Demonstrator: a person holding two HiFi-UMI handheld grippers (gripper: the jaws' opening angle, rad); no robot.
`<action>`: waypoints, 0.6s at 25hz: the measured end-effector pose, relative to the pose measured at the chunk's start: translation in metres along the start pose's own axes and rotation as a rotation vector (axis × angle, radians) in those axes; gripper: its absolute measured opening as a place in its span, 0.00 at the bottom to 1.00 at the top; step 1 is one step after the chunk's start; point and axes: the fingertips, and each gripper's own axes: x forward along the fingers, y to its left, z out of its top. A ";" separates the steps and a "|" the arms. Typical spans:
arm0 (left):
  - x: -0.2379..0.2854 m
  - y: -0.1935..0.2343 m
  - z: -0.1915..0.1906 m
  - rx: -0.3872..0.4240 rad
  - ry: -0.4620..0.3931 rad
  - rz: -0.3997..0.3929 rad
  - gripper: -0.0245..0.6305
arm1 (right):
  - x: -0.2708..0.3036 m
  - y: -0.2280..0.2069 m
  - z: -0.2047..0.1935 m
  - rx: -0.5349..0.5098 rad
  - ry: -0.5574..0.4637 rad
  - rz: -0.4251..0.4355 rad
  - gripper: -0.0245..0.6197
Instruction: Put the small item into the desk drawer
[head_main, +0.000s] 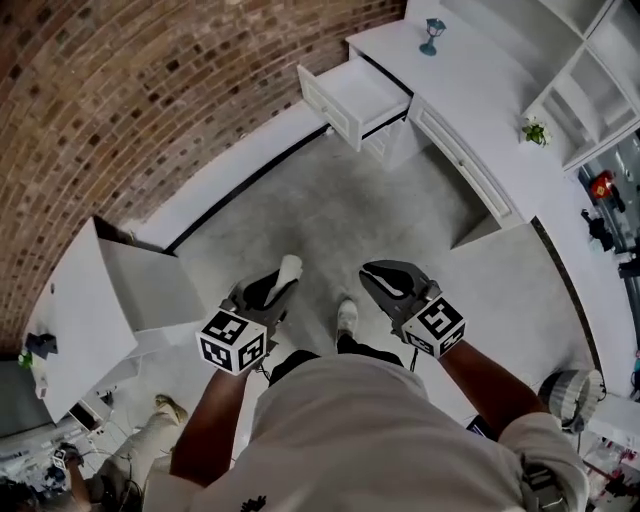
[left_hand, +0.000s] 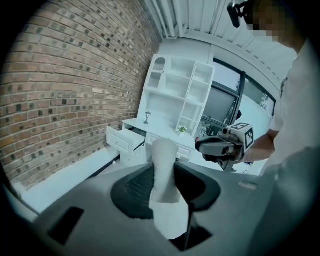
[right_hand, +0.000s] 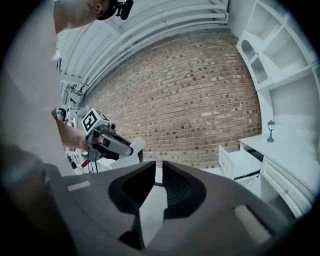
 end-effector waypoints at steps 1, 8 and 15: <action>0.011 0.003 0.008 0.005 0.001 -0.006 0.22 | 0.001 -0.011 0.000 0.004 0.001 -0.006 0.13; 0.072 0.018 0.058 0.042 0.005 -0.049 0.22 | -0.005 -0.067 0.002 0.040 0.004 -0.072 0.16; 0.120 0.049 0.092 0.062 0.024 -0.115 0.22 | 0.007 -0.104 0.010 0.048 -0.007 -0.147 0.16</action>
